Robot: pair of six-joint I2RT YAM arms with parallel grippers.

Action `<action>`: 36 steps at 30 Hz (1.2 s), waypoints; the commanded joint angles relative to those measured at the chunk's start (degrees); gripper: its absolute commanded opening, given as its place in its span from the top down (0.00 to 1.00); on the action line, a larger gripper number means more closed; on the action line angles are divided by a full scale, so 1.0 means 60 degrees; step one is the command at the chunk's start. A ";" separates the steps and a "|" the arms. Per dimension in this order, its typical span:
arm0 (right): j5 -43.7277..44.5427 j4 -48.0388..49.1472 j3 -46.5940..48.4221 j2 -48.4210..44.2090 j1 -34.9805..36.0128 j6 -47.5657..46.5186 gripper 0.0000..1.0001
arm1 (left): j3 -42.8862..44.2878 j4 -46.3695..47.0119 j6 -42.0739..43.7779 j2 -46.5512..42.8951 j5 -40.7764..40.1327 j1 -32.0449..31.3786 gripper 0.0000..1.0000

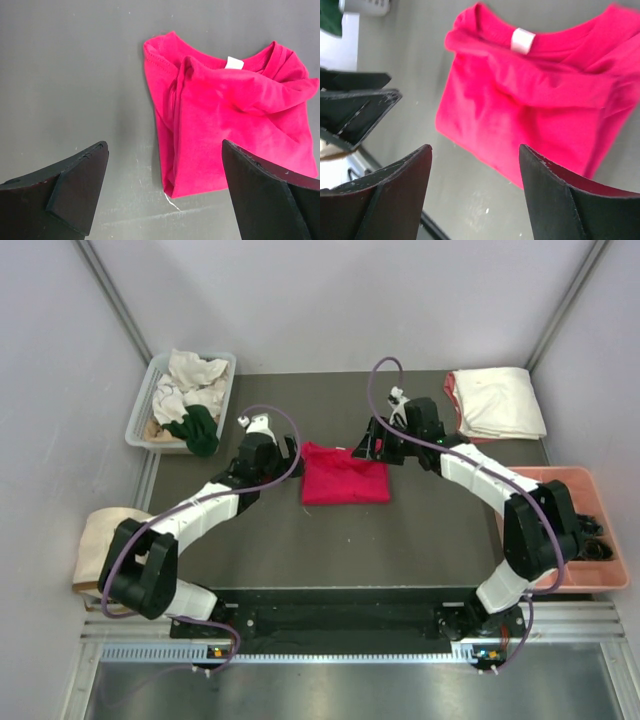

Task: Fold and stack the t-shirts
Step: Smooth out wrinkles on the folded tshirt

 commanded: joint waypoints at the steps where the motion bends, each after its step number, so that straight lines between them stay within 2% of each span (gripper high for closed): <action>1: -0.0593 0.0525 0.0256 0.0324 0.0329 0.0249 0.30 | -0.0157 0.0084 -0.0208 -0.0450 0.0076 -0.0049 0.01; 6: -0.0505 0.0671 0.0623 0.1099 0.0843 0.0350 0.30 | -0.0246 0.0040 -0.0193 -0.0597 0.0062 -0.0064 0.01; 15: -0.0476 0.0876 0.1384 0.2199 0.0843 0.0439 0.30 | -0.0377 -0.0063 -0.0149 -0.0743 0.0003 -0.0064 0.01; 29: 0.0021 0.0173 0.2717 0.3562 0.0857 0.0117 0.30 | -0.0656 -0.0151 -0.0076 -0.1080 -0.0173 -0.0064 0.01; 36: 0.0681 -0.0705 0.4647 0.4936 0.0828 -0.0601 0.29 | -0.0816 -0.0166 -0.0149 -0.1402 -0.0202 -0.0064 0.01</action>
